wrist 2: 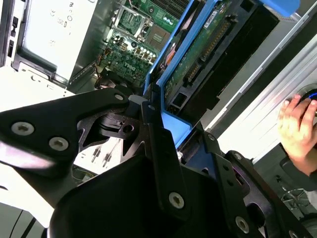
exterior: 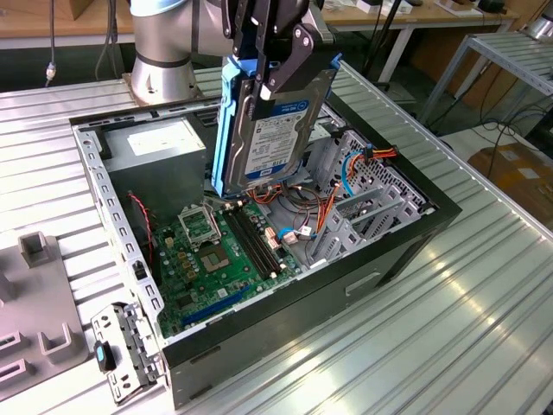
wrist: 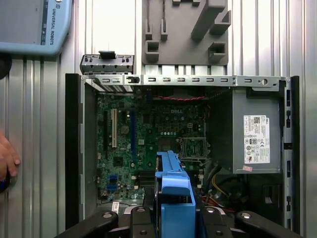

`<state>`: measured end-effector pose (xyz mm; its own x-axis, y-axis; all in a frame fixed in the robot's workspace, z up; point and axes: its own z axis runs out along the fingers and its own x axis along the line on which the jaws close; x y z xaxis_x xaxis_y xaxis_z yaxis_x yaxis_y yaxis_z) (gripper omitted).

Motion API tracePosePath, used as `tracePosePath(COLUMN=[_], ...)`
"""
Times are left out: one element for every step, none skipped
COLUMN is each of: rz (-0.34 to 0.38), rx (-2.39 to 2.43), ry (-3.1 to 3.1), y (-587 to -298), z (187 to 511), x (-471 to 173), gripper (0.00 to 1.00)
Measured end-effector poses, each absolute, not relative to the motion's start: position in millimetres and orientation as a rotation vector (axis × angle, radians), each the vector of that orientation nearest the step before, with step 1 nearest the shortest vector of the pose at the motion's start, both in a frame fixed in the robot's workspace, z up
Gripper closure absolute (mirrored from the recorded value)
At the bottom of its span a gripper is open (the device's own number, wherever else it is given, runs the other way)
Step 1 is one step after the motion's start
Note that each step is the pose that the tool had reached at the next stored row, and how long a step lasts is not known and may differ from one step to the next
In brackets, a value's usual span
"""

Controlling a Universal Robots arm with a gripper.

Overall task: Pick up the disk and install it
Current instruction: 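Insert the disk into the insertion slot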

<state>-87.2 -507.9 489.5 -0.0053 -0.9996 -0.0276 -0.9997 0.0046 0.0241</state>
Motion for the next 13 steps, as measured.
tracePosePath(rz=[0.057, 0.057, 0.057, 0.057, 0.057, 0.057, 0.057, 0.057, 0.057, 0.057, 0.057, 0.057, 0.057], rx=[-2.214, -2.214, -2.214, -2.214, -2.214, -2.214, -2.214, -2.214, -2.214, -2.214, -2.214, -2.214, -2.214], ry=[2.225, 2.225, 2.225, 2.225, 2.225, 2.225, 2.225, 2.225, 2.225, 2.225, 2.224, 2.225, 2.225], y=[-507.9, -507.9, -507.9, -507.9, -507.9, -507.9, -507.9, -507.9, -508.0, -508.4, -509.9, -511.5, -513.5], z=[489.5, 489.5, 489.5, 489.5, 489.5, 489.5, 489.5, 489.5, 489.5, 489.5, 489.4, 489.3, 489.3], x=[-87.2, -87.2, -87.2, -87.2, -87.1, -87.2, -87.1, -87.1, -87.1, -87.1, -87.0, -87.1, -87.1], gripper=[0.63, 0.63, 0.63, 0.63, 0.63, 0.63, 0.63, 0.63, 0.63, 0.63, 0.63, 0.63, 0.63])
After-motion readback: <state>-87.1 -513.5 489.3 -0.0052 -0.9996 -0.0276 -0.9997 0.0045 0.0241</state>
